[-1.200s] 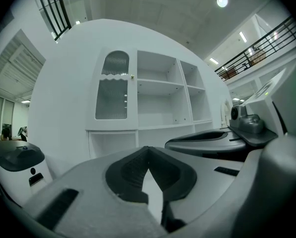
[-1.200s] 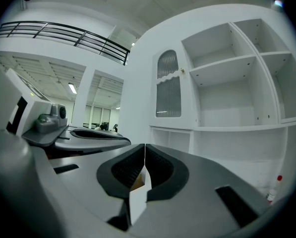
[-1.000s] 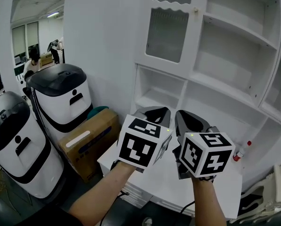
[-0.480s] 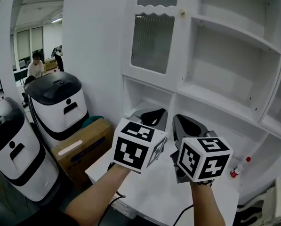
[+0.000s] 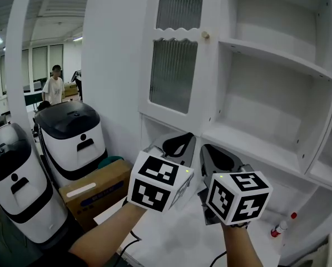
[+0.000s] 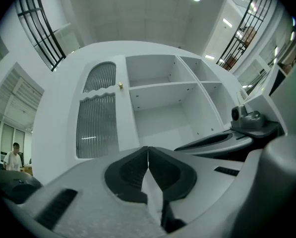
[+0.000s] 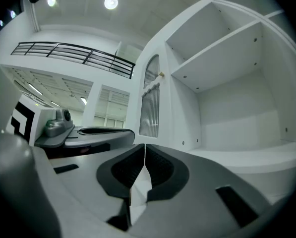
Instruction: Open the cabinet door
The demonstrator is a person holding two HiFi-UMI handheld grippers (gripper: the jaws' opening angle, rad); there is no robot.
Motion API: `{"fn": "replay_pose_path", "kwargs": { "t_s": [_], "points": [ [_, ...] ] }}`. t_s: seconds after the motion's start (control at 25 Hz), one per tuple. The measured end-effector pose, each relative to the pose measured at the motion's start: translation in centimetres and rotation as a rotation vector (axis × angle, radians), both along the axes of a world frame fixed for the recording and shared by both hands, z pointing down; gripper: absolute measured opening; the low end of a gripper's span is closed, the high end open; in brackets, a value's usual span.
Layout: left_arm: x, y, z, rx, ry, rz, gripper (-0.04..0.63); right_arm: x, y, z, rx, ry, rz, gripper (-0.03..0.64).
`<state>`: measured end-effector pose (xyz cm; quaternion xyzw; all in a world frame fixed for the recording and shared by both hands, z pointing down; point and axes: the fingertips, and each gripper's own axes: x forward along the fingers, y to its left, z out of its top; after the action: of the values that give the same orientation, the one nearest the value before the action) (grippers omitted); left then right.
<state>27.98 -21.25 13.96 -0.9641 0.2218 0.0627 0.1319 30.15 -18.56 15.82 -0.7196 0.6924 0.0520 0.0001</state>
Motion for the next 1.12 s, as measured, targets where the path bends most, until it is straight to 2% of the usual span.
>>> {"fn": "replay_pose_path", "kwargs": {
  "t_s": [0.28, 0.56, 0.84, 1.12],
  "points": [
    [0.9, -0.9, -3.2, 0.076, 0.047, -0.036, 0.008, 1.2, -1.2, -2.5, 0.049, -0.011, -0.056, 0.021],
    [1.7, -2.0, -6.2, 0.164, 0.071, -0.03, 0.008, 1.2, -3.0, -4.8, 0.062, 0.016, -0.071, 0.021],
    [2.4, -3.8, -9.2, 0.248, 0.107, 0.007, 0.011, 1.8, -4.8, -6.8, 0.103, 0.041, -0.006, 0.021],
    [3.1, -5.6, -12.1, 0.29, 0.166, 0.065, 0.011, 2.2, -5.9, -8.6, 0.132, 0.072, 0.065, 0.021]
  ]
}}
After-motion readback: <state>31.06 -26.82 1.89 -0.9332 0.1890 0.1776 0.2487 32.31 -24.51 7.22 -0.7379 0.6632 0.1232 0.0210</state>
